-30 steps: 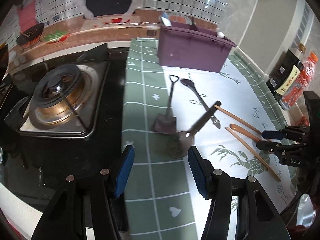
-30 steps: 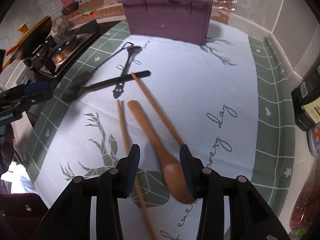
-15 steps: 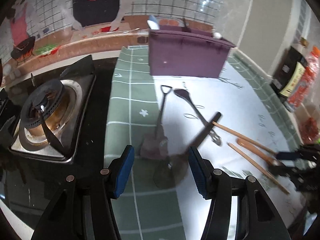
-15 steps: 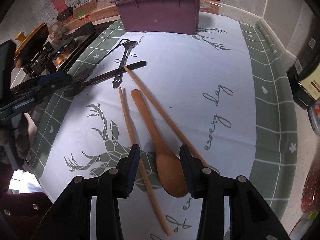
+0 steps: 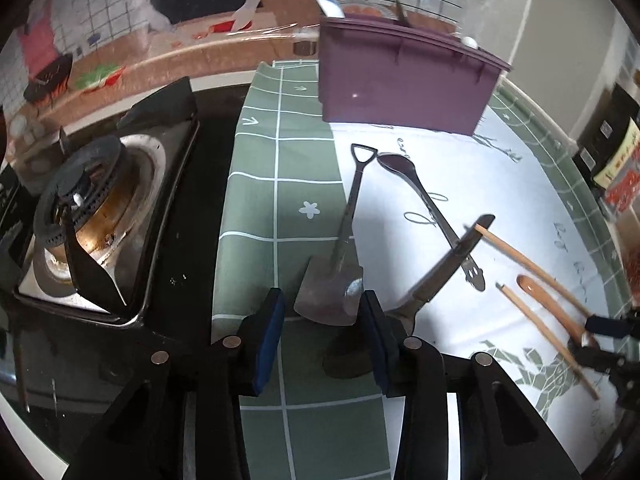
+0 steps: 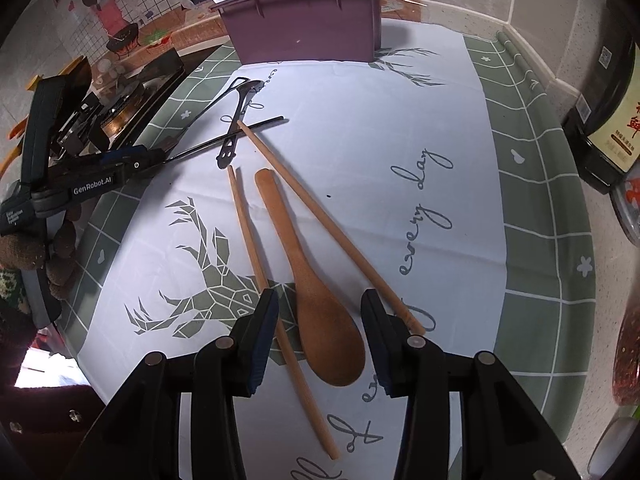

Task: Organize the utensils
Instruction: 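Grasp the small black spatula with the left tool and lift it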

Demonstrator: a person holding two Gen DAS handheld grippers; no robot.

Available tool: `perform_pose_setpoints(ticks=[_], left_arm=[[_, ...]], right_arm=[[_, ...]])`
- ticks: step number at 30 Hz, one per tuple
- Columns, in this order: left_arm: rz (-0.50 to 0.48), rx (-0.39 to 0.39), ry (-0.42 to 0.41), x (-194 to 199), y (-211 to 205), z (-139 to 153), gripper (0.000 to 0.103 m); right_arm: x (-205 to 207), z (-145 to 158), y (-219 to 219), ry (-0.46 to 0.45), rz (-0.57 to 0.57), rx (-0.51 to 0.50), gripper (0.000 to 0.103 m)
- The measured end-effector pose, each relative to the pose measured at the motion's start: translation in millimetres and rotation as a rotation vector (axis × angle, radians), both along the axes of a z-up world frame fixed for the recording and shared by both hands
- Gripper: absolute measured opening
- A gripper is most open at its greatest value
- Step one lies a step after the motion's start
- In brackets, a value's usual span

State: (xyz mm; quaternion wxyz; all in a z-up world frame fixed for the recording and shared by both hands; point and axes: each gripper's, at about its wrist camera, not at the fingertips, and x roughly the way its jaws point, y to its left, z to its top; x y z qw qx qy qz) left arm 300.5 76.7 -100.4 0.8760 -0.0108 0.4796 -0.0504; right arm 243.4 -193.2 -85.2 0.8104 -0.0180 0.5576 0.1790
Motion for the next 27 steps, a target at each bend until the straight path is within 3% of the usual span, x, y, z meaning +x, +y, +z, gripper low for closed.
perform_pose_setpoints(ticks=[5, 13, 21, 23, 27], left_arm=[[0.018, 0.03, -0.047, -2.0, -2.1, 2.7, 0.034], [0.012, -0.004, -0.302, -48.0, 10.9, 79.0, 0.033], [0.036, -0.002, -0.361, -62.3, 13.2, 118.1, 0.032], [0.038, 0.006, -0.369, -64.1, 12.2, 125.5, 0.007], [0.043, 0.008, -0.372, -63.2, 10.6, 133.2, 0.005]], right_arm=[[-0.3, 1.3, -0.9, -0.007, -0.008, -0.008, 0.042], [-3.2, 17.6, -7.9, -0.063, -0.021, -0.029, 0.042], [-1.3, 29.8, 2.5, -0.104, 0.019, -0.014, 0.042], [-2.8, 32.5, 6.2, -0.112, 0.029, -0.016, 0.042], [-8.8, 34.0, 14.2, -0.115, 0.079, -0.015, 0.042]])
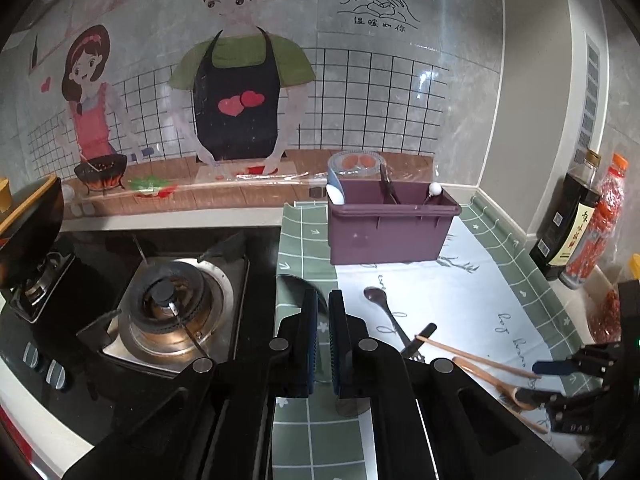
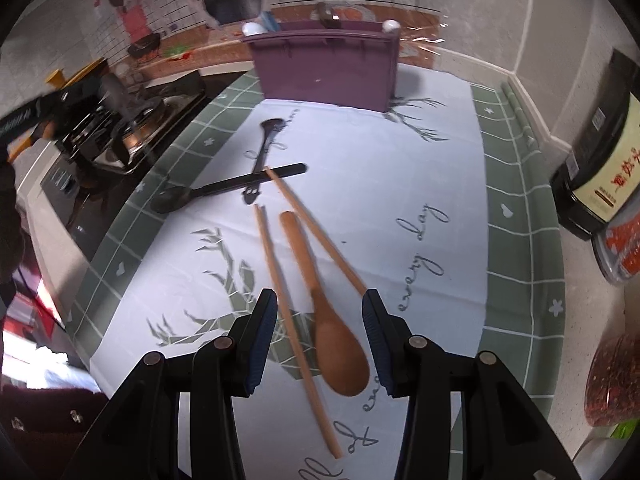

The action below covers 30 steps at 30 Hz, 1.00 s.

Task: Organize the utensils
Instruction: 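Grasp the small black spatula with the left tool and lift it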

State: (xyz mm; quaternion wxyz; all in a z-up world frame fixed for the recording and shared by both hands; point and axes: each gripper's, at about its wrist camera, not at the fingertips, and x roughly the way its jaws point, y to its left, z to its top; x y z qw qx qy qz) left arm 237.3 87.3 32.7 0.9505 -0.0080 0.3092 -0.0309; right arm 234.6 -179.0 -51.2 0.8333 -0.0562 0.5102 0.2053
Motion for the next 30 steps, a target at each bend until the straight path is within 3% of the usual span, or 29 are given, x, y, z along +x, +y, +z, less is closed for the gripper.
perform_pose_setpoints(ticks=[9, 15, 17, 19, 20, 23, 28, 30], left_arm=[[-0.02, -0.08, 0.07, 3.5, 12.9, -13.0, 0.005], [0.097, -0.185, 0.202, 27.3, 39.7, -41.8, 0.007], [0.142, -0.212, 0.242, 33.3, 52.4, -51.8, 0.015], [0.158, -0.216, 0.272, 38.4, 57.6, -60.9, 0.041], [0.157, -0.223, 0.281, 40.1, 59.3, -65.3, 0.046], [0.161, -0.223, 0.276, 41.0, 63.4, -68.5, 0.048], [0.196, -0.134, 0.255, 28.9, 84.2, -65.9, 0.048], [0.179, -0.143, 0.262, 28.0, 91.0, -68.0, 0.048]], right_arm=[[-5.1, -7.9, 1.5, 0.056, 0.046, 0.001, 0.042], [3.1, -12.2, 15.8, 0.066, 0.036, 0.024, 0.039], [3.2, -11.8, 21.0, 0.052, 0.039, 0.01, 0.039], [7.9, -11.8, 27.4, 0.045, 0.039, 0.006, 0.039], [11.4, -11.8, 30.4, 0.045, 0.037, 0.01, 0.039], [29.1, -11.5, 44.4, 0.058, 0.032, 0.052, 0.039], [65.0, -7.0, 82.6, 0.065, 0.025, 0.127, 0.039], [79.3, -4.6, 99.2, 0.056, 0.029, 0.132, 0.039]])
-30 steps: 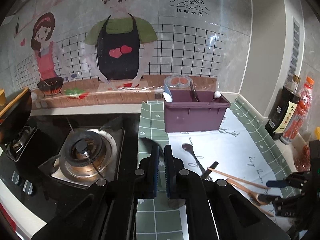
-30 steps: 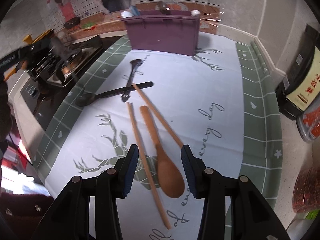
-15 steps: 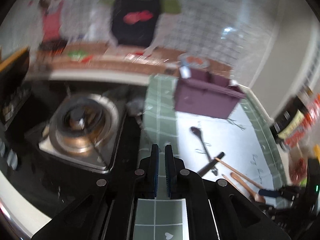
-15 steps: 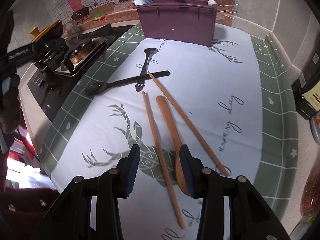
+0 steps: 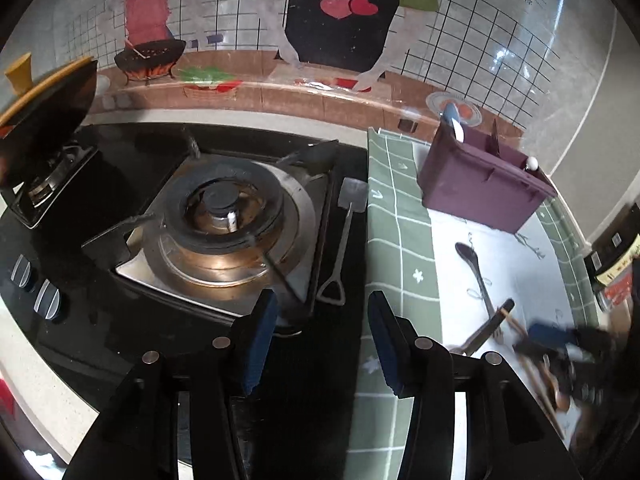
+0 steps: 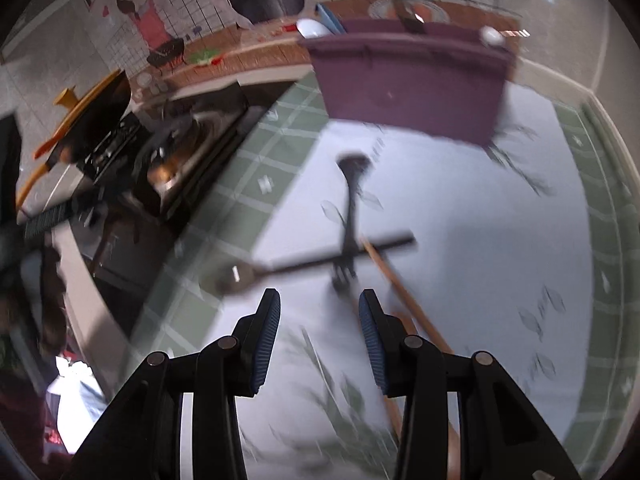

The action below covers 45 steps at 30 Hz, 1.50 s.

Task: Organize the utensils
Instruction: 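Grasp the small black spatula with the left tool and lift it, then grasp a black-handled metal spoon with the right tool while the left tool holds the spatula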

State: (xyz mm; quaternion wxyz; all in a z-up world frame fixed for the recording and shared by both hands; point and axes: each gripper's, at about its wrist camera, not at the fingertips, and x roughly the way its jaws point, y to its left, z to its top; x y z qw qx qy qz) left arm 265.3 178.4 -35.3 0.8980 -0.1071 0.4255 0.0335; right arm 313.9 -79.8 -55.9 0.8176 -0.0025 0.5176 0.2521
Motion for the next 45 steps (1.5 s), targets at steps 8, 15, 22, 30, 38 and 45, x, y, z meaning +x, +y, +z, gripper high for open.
perform_pose_setpoints(ticks=[8, 15, 22, 30, 38, 45], left_arm=[[-0.191, -0.07, 0.002, 28.5, -21.0, 7.9, 0.048], [-0.273, -0.137, 0.206, 134.1, -41.0, 17.4, 0.048], [-0.16, -0.117, 0.303, 202.2, -25.0, 7.5, 0.048], [-0.179, -0.018, 0.34, 222.8, -29.6, -19.6, 0.048], [-0.206, 0.05, 0.379, 230.5, -32.2, -35.6, 0.048], [-0.196, 0.064, 0.393, 239.5, -32.3, -45.9, 0.048]], right_arm=[[14.8, -10.5, 14.4, 0.012, 0.01, -0.057, 0.039], [-10.1, -6.5, -15.7, -0.009, -0.034, -0.037, 0.039], [-22.7, -10.7, -45.5, 0.0, -0.089, -0.006, 0.039], [-21.7, -19.9, -59.5, 0.021, -0.116, -0.003, 0.039], [-20.1, -26.9, -63.6, 0.046, -0.122, 0.007, 0.039], [-20.9, -26.7, -62.7, 0.05, -0.117, 0.017, 0.039]])
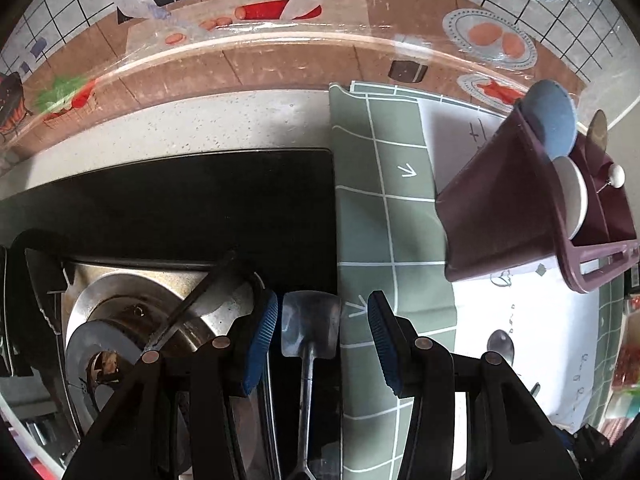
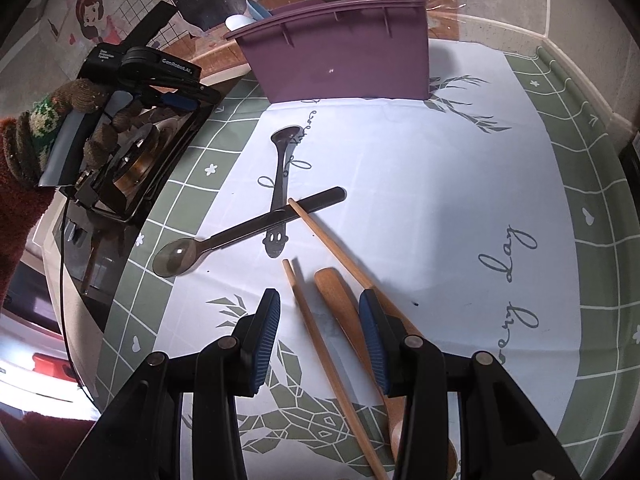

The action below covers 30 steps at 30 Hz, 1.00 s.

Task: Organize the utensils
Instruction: 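Grasp a black-handled metal spoon with the right tool while the left tool holds the spatula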

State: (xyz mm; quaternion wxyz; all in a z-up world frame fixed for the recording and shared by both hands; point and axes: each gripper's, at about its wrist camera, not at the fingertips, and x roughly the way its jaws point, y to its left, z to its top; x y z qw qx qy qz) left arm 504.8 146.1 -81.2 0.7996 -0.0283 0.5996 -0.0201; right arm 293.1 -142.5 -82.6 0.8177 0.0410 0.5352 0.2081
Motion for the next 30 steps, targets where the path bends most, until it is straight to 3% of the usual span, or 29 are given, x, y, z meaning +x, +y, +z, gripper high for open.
perform_pose_setpoints(ticks=[6, 10, 16, 26, 30], left_arm=[[0.001, 0.004, 0.017, 6.9, 0.7, -10.8, 0.047], [0.009, 0.002, 0.017, 8.4, 0.5, -15.6, 0.035], [0.002, 0.029, -0.022, -0.4, -0.8, -12.0, 0.033], [-0.085, -0.057, -0.087, -40.0, -31.5, 25.7, 0.033], [-0.139, -0.087, -0.184, -72.8, -52.7, 55.5, 0.033]], right_arm=[[-0.9, -3.3, -2.8, 0.009, -0.009, 0.001, 0.039], [-1.7, -3.4, -4.1, 0.011, -0.014, 0.004, 0.039], [-2.0, -3.5, -4.0, 0.01, -0.014, 0.004, 0.039], [-3.1, -0.6, -8.5, 0.0, -0.026, 0.004, 0.039], [-2.0, 7.8, -14.7, -0.029, -0.045, -0.014, 0.039]])
